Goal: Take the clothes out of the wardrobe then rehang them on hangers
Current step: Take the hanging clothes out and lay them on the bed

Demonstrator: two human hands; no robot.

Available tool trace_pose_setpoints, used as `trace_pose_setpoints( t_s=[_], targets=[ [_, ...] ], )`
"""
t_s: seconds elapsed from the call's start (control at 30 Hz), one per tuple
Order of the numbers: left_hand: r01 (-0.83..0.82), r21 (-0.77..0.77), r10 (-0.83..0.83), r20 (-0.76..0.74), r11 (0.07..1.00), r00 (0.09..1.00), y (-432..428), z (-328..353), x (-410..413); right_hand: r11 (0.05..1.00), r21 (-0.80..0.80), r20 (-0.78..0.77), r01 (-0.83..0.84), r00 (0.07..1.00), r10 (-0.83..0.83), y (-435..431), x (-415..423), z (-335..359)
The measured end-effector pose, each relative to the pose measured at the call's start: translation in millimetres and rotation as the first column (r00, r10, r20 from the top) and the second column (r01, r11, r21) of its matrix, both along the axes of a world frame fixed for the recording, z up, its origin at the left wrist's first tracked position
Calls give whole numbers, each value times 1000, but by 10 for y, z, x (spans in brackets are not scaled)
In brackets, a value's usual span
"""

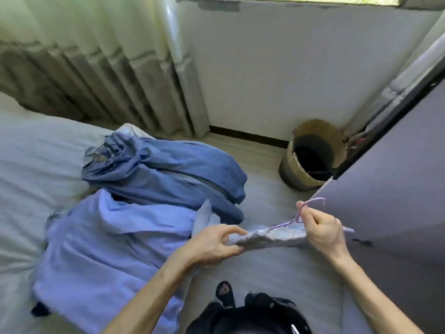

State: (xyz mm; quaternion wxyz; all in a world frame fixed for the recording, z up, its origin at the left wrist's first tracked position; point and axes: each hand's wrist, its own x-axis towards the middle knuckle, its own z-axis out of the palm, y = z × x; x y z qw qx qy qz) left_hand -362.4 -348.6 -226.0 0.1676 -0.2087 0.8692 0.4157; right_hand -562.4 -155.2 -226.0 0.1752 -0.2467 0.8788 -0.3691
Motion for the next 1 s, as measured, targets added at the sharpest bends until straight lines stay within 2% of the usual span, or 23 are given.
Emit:
trace_pose_setpoints(
  t_s=[0.13,0.23,0.3,0.4,0.47,0.57,0.6,0.67,0.77,0.87,0.93,1.0],
  targets=[
    [-186,-103,179,-74,977,981,12,-45,481,974,-2,-46,-227,973,226,-501,469,-48],
    [-365,-148,345,-145,919,927,141,-24,645,938,3,-60,-348,936,347,-810,831,-32],
    [-540,-60,523,-177,840,834,215,18,748,877,1,-48,-481,876,481,-983,1019,-34],
    [-743,108,747,-193,660,636,267,53,1000,761,-40,4,-648,761,648,-1163,1118,-77],
    [-819,146,829,-170,556,532,301,61,1212,687,-37,-59,-726,688,724,-1261,1069,-128],
    [-894,197,913,-167,401,373,359,94,1471,518,128,-155,-846,499,853,-1373,925,-255],
    [-909,208,929,-168,360,329,374,109,1525,455,177,-188,-873,424,886,-1400,876,-326],
    [-929,215,947,-178,302,267,392,130,1593,390,207,-202,-897,351,914,-1461,818,-462],
    [-947,192,955,-204,257,217,402,184,1635,372,119,-99,-920,362,927,-1604,833,-556],
    [-962,174,955,-247,210,164,381,313,1701,421,-64,47,-905,419,907,-1814,853,-548],
    [-970,207,949,-311,125,56,311,438,1793,486,-161,204,-859,453,868,-1988,854,-526],
    [-964,264,921,-383,37,-69,171,592,1931,510,-214,385,-833,407,828,-2175,878,-533]
  ],
)
